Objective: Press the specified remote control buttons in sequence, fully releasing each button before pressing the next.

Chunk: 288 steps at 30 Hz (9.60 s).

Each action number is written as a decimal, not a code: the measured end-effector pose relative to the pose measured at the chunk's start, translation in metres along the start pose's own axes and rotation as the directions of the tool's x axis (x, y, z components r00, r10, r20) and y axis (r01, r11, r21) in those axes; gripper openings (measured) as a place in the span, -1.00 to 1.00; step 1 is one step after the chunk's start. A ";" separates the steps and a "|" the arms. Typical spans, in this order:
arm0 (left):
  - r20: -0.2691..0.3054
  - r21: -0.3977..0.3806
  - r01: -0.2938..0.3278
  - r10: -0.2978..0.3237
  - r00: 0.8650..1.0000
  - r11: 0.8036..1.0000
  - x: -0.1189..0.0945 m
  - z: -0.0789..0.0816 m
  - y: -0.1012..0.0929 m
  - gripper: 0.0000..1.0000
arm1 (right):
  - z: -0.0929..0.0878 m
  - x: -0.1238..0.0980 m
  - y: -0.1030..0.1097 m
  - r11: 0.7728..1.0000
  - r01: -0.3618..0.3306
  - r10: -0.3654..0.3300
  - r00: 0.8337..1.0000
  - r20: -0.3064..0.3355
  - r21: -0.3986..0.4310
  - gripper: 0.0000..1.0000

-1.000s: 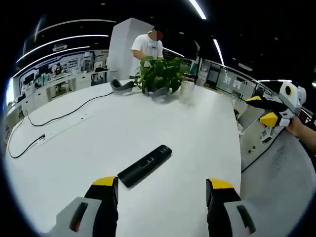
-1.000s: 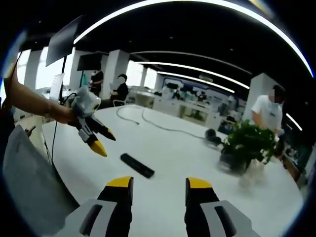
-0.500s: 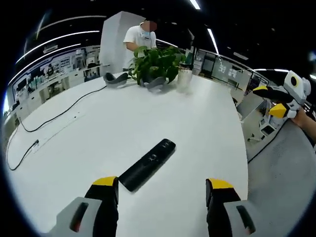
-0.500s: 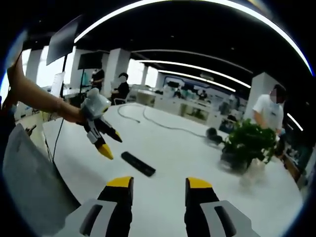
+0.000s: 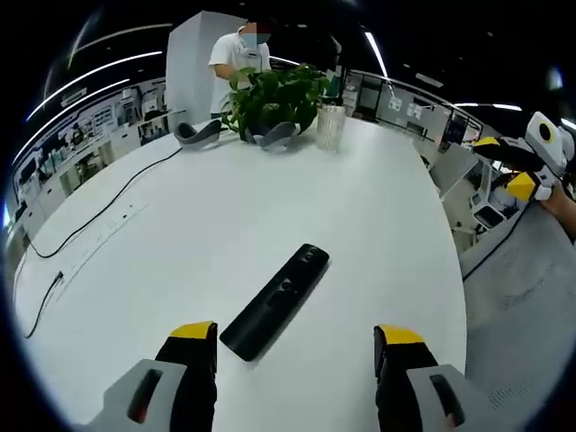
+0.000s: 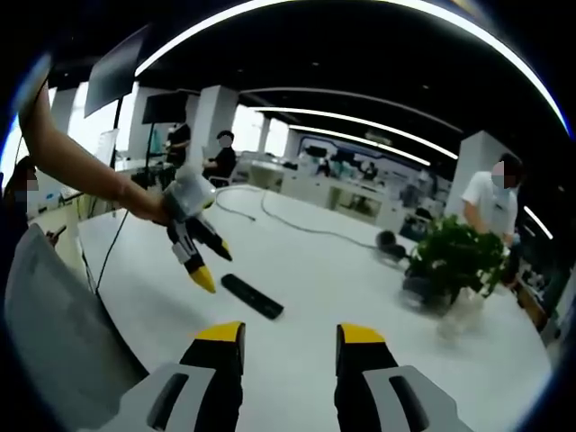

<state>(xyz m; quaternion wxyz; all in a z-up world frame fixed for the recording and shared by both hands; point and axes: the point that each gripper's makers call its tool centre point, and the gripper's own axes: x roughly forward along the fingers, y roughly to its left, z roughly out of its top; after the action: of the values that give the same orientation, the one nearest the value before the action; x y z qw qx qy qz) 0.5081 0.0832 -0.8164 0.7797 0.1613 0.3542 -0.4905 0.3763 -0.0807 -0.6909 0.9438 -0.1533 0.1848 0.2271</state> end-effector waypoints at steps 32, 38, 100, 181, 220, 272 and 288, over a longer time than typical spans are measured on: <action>-0.106 0.066 0.025 -0.018 0.994 0.997 0.036 0.000 0.009 0.41 | 0.000 0.000 -0.001 1.000 0.005 -0.005 1.000 0.005 -0.014 -0.34; -0.111 0.065 0.027 -0.020 0.994 0.998 0.040 0.000 0.012 0.41 | 0.000 0.000 -0.001 1.000 0.006 -0.006 1.000 0.002 -0.012 -0.34; -0.192 0.191 0.060 -0.023 0.981 0.980 0.054 -0.011 0.023 -0.41 | -0.006 0.001 -0.001 1.000 -0.003 0.002 1.000 -0.027 -0.020 -0.43; -0.190 0.274 0.148 -0.097 0.977 0.950 0.032 -0.041 -0.039 -0.50 | -0.008 0.003 0.004 0.998 -0.024 0.022 0.999 -0.046 -0.053 -0.49; -0.144 0.270 0.151 -0.115 0.983 0.951 0.023 -0.052 -0.066 -0.50 | -0.011 0.004 0.008 0.997 -0.041 0.036 0.997 -0.064 -0.069 -0.52; -0.125 0.243 0.124 -0.096 0.988 0.962 -0.003 -0.085 -0.122 -0.50 | -0.036 0.013 0.052 0.957 -0.233 0.192 0.956 -0.223 -0.174 -0.61; -0.141 0.231 0.109 -0.077 0.987 0.967 -0.005 -0.091 -0.134 -0.50 | -0.038 0.013 0.066 0.936 -0.300 0.254 0.938 -0.238 -0.183 -0.61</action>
<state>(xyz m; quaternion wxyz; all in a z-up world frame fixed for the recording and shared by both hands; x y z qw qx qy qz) 0.3530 0.0783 -0.8629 0.7059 0.2686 0.3505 -0.5538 0.3447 -0.0340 -0.7435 0.8549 -0.2505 0.2776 0.3596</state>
